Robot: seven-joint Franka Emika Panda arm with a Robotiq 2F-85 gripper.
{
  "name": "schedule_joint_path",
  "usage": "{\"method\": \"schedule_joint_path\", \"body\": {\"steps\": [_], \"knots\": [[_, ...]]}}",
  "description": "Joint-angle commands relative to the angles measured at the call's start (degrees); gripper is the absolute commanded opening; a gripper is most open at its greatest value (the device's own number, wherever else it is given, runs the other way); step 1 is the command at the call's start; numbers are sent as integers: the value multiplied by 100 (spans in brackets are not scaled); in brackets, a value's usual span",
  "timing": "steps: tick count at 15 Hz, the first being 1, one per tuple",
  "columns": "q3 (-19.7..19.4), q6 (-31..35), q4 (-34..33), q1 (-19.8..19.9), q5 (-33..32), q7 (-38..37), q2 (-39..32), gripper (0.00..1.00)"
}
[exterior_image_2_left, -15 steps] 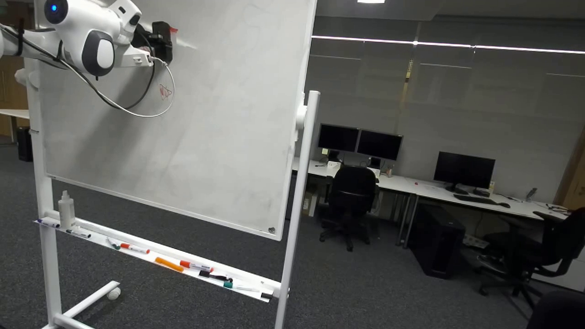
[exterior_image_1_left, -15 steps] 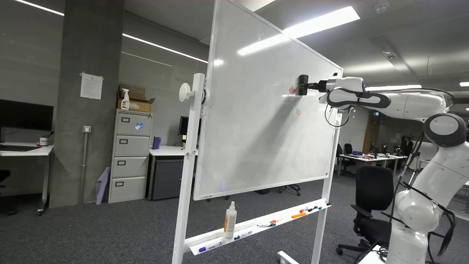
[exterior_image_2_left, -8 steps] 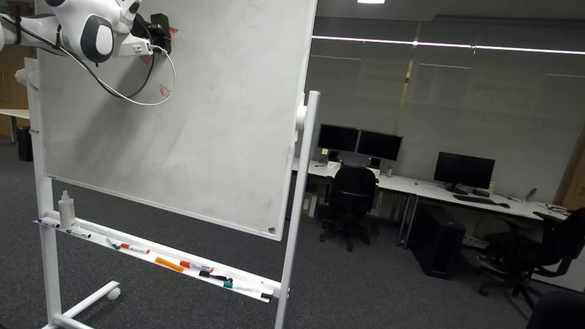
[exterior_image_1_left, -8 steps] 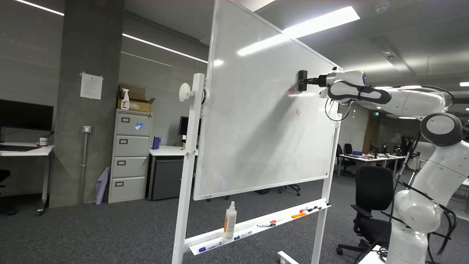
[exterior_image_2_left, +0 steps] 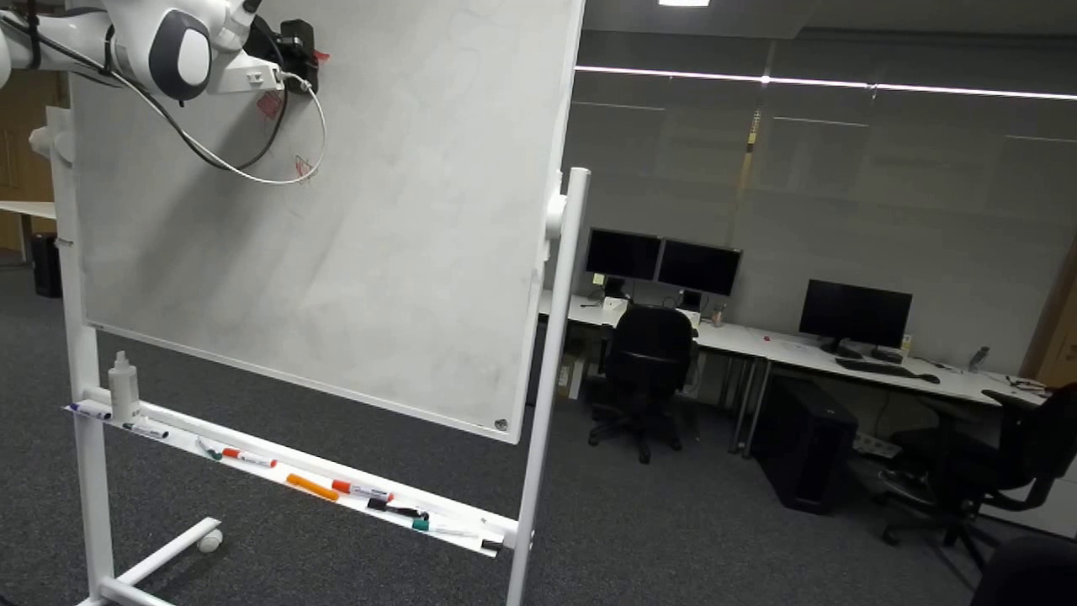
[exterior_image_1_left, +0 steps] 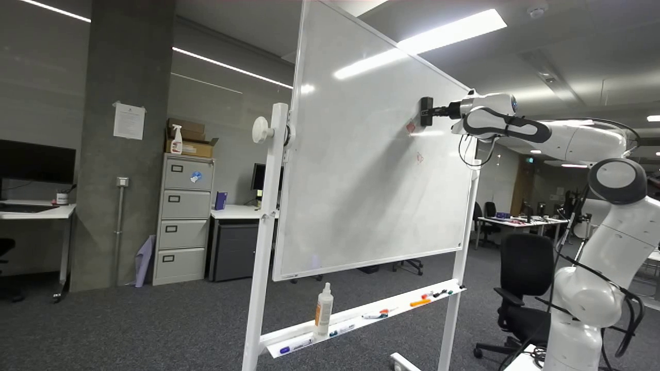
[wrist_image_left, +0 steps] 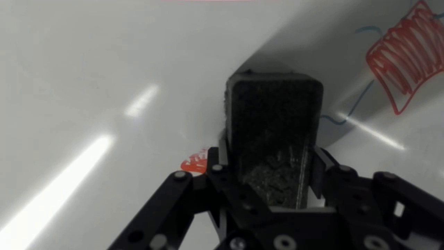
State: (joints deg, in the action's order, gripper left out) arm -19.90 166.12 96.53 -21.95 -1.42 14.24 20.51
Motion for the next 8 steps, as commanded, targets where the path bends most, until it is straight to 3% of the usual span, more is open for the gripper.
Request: {"method": "schedule_joint_path", "body": {"steps": [1, 8], "knots": [[-323, -6, -599, -71, 171, 104, -424, 31], [-738, 30, -901, -113, 308, 10, -546, 31]]}}
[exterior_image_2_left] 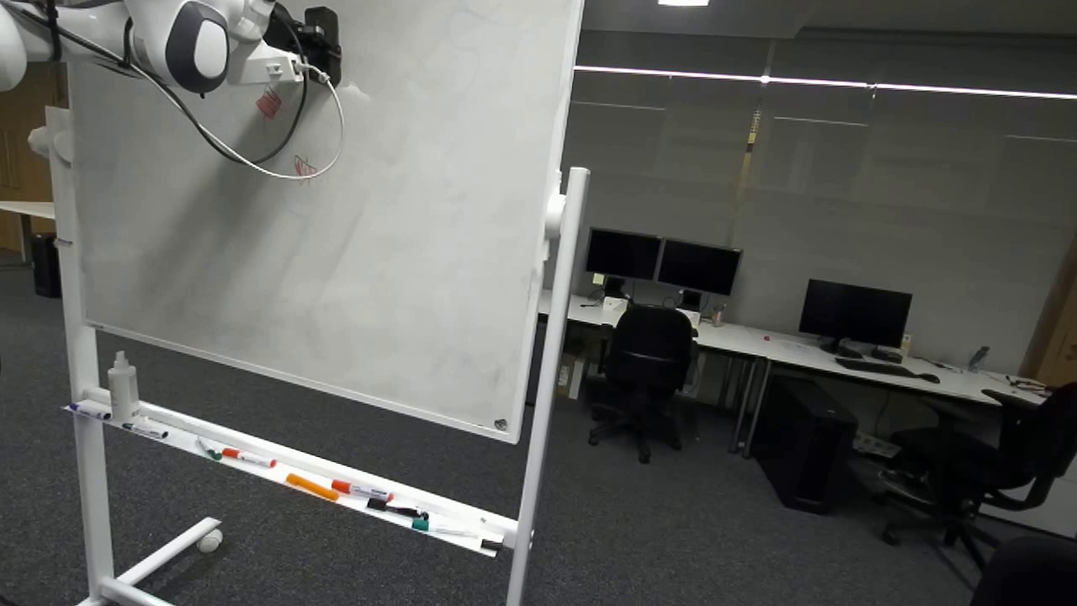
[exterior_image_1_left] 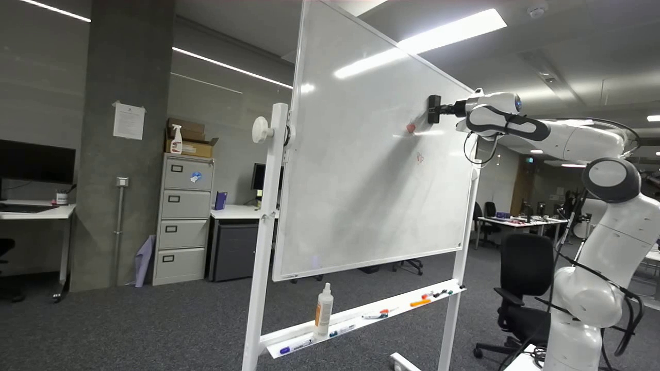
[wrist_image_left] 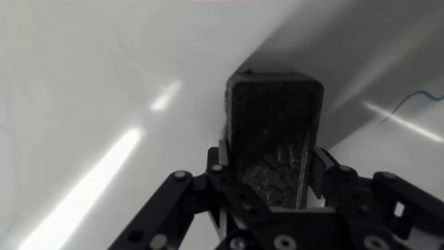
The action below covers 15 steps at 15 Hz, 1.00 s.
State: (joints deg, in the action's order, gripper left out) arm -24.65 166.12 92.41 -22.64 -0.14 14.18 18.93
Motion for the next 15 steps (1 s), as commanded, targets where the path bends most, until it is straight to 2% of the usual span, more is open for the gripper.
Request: {"method": "schedule_joint_path", "body": {"steps": [1, 5, 15], "knots": [[-303, 35, -523, -59, 200, 16, -421, 31], [-252, 100, -480, -105, 184, 44, -485, 31], [429, 329, 380, -197, -258, 134, -3, 31]]}}
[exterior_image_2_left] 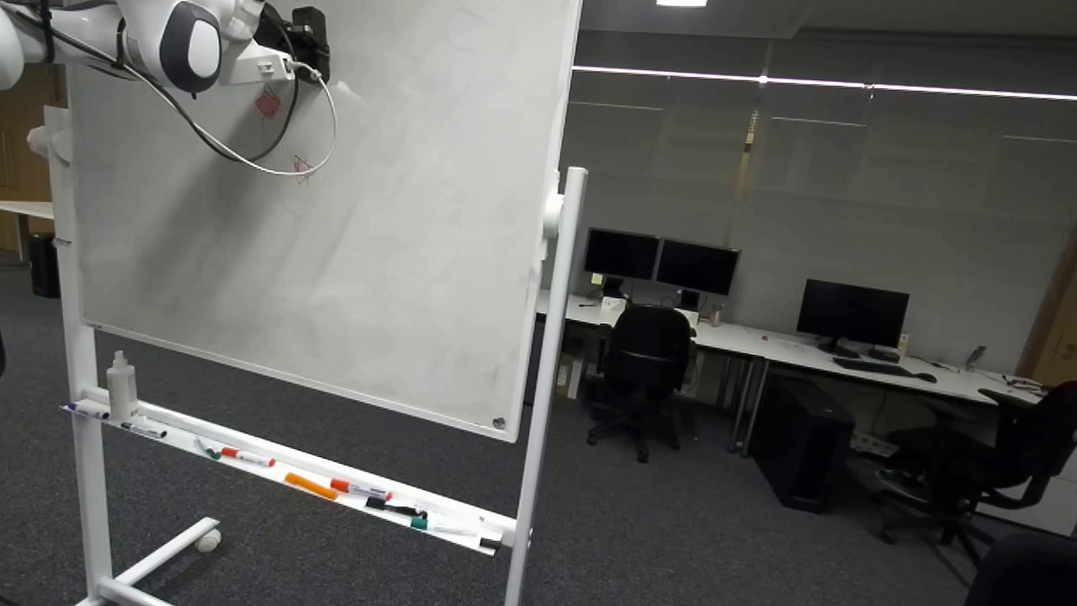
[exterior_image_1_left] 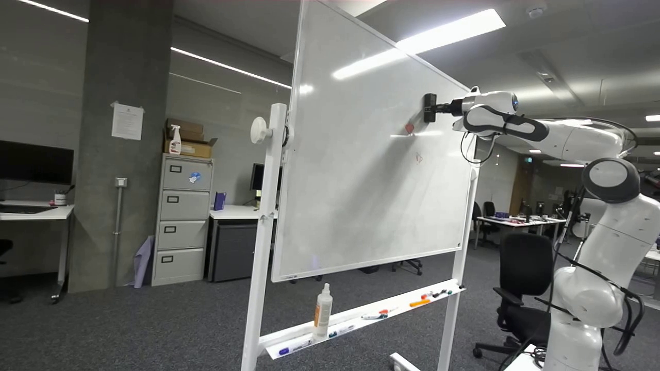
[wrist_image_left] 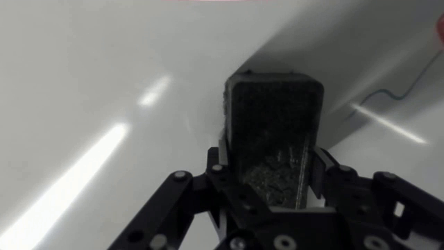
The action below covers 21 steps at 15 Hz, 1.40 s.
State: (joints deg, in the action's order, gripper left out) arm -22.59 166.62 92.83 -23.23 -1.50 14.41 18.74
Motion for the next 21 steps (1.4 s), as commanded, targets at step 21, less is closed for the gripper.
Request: {"method": "schedule_joint_path", "body": {"steps": [21], "knots": [[1630, 1777, 2257, 679, -342, -63, 339, 31]]}}
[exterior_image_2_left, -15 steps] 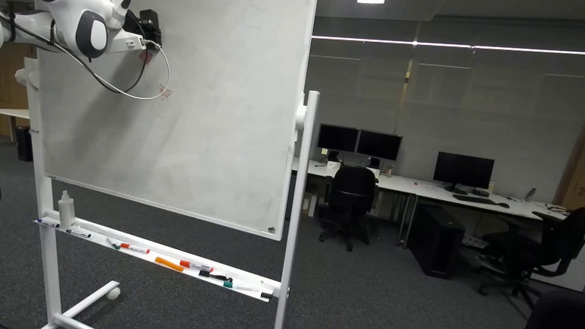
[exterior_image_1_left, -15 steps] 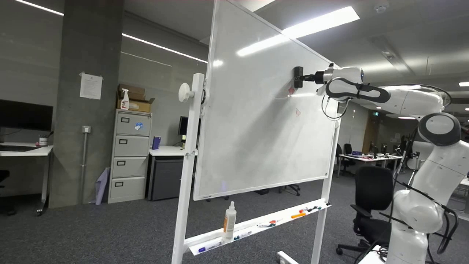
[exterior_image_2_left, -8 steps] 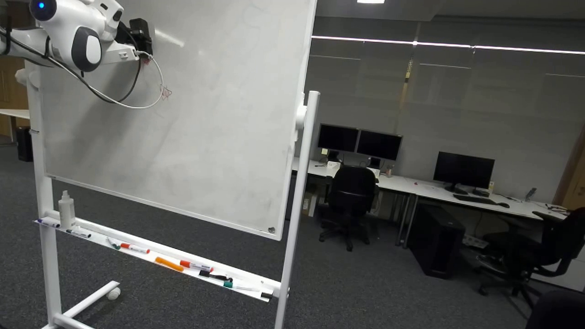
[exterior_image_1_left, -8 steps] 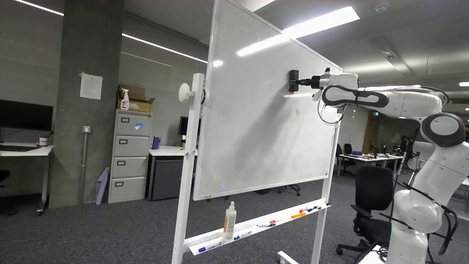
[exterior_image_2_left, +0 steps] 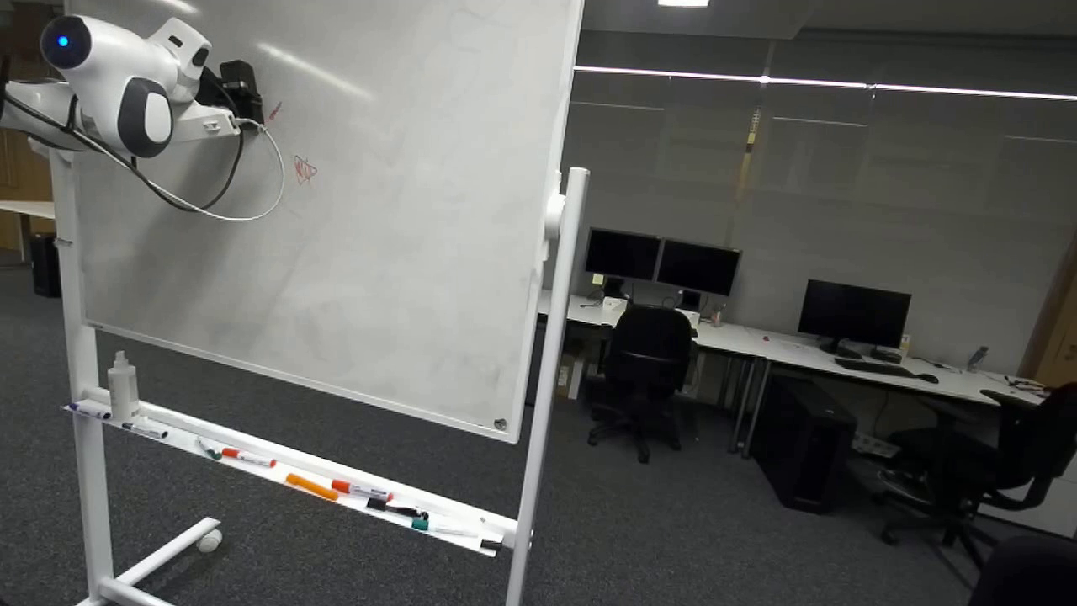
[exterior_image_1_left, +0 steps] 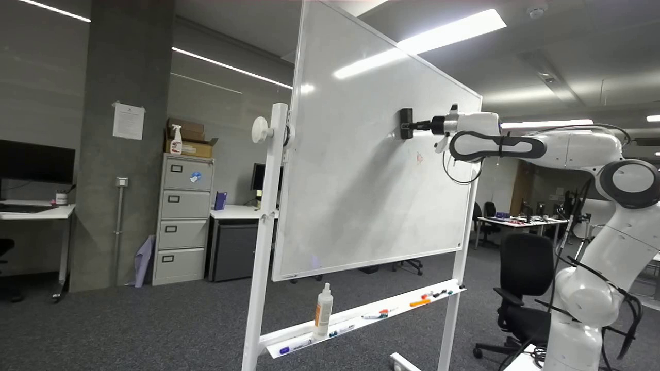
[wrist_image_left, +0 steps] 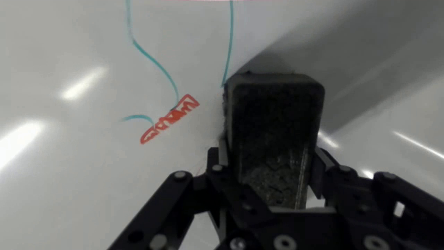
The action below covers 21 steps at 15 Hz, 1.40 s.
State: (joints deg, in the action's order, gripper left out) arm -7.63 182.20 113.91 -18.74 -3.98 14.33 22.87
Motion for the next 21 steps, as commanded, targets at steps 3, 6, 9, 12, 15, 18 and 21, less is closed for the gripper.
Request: {"method": "schedule_joint_path", "body": {"steps": [3, 6, 9, 12, 15, 18, 21], "knots": [[158, 338, 108, 315, -65, -21, -73, 31], [97, 207, 65, 321, -81, 51, 11, 31], [77, 348, -1, 487, -61, 7, -25, 31], [37, 542, -89, 678, -28, -18, -104, 31], [59, 839, -121, 923, -6, -35, -189, 31], [130, 1066, -122, 1129, -4, -13, -275, 31], [220, 1179, -91, 1179, -6, 14, -366, 31]]}}
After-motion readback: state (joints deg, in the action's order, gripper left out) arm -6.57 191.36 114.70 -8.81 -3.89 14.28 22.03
